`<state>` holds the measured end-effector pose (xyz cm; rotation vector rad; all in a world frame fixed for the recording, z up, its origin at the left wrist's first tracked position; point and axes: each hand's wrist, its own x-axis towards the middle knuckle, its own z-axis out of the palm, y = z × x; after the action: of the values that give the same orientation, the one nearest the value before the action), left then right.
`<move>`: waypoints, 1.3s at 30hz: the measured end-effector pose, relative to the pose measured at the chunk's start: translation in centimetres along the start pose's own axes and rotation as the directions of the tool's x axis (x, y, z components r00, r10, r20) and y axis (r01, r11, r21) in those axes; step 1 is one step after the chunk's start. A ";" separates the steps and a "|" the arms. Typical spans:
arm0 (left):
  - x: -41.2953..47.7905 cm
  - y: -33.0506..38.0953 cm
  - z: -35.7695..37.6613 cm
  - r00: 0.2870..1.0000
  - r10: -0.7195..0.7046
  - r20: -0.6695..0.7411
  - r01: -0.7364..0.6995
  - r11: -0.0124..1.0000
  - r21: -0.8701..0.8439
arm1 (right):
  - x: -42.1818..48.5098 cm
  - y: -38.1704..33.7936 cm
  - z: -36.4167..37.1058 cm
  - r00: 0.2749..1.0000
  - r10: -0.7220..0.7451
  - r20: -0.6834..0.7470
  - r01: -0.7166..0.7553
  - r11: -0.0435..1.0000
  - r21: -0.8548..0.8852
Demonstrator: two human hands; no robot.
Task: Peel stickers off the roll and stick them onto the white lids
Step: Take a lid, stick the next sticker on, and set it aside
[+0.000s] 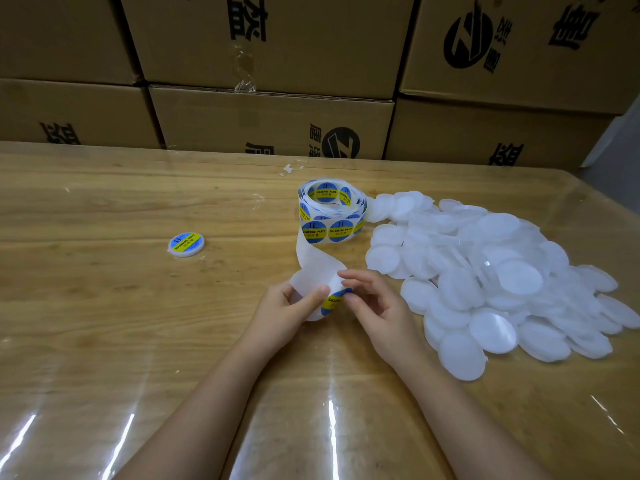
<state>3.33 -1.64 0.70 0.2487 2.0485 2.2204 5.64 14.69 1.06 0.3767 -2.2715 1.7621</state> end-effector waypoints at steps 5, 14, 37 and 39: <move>0.3 -0.2 0.0 1.000 0.014 -0.012 -0.014 0.999 0.046 | -0.1 -0.2 0.2 0.995 -0.099 0.018 0.099 0.994 -0.042; 0.6 -0.5 0.0 0.997 0.038 -0.062 -0.031 0.994 0.105 | -0.2 -0.1 0.4 0.980 -0.201 -0.012 0.195 0.963 -0.184; 0.8 -0.6 -1.5 0.789 0.176 -0.588 -0.091 0.981 0.172 | 1.1 0.3 -1.3 0.904 0.245 -0.351 -0.098 0.917 0.388; 0.9 0.0 -2.4 0.718 0.174 -0.673 -0.102 0.984 0.146 | 1.3 0.4 -1.5 0.889 0.315 -0.332 -0.138 0.877 0.461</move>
<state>2.01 -3.78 0.56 -0.5298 2.5529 2.5669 4.31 16.11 1.52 -0.1897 -1.6923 2.2179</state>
